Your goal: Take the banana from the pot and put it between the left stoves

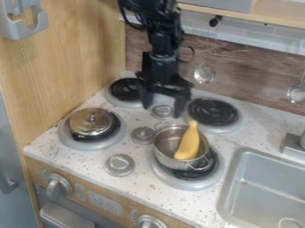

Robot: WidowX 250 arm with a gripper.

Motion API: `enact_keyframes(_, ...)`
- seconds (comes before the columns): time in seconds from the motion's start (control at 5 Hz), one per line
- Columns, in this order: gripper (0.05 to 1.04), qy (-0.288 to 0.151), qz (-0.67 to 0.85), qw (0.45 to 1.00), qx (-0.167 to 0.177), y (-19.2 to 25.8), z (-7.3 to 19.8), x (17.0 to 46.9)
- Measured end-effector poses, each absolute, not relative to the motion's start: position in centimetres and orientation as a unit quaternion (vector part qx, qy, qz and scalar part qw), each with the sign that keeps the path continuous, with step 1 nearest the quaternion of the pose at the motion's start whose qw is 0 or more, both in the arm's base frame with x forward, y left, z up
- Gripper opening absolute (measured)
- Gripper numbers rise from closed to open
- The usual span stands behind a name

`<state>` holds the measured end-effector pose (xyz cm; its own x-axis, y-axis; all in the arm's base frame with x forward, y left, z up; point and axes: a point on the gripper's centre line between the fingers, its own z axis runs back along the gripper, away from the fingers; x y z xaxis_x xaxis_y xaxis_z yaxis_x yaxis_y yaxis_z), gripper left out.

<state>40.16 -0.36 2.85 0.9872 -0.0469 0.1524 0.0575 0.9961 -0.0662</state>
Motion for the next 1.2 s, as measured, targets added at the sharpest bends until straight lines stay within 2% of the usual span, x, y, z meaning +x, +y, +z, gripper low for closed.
enact_keyframes(0.2,0.999,-0.066,-0.046,0.996,-0.045,-1.9,1.9,40.4)
enact_keyframes(0.6,0.999,-0.039,-0.058,0.997,-0.036,-3.2,0.2,40.0)
enact_keyframes(1.2,0.999,-0.002,-0.093,0.996,0.003,-4.7,-1.8,38.8)
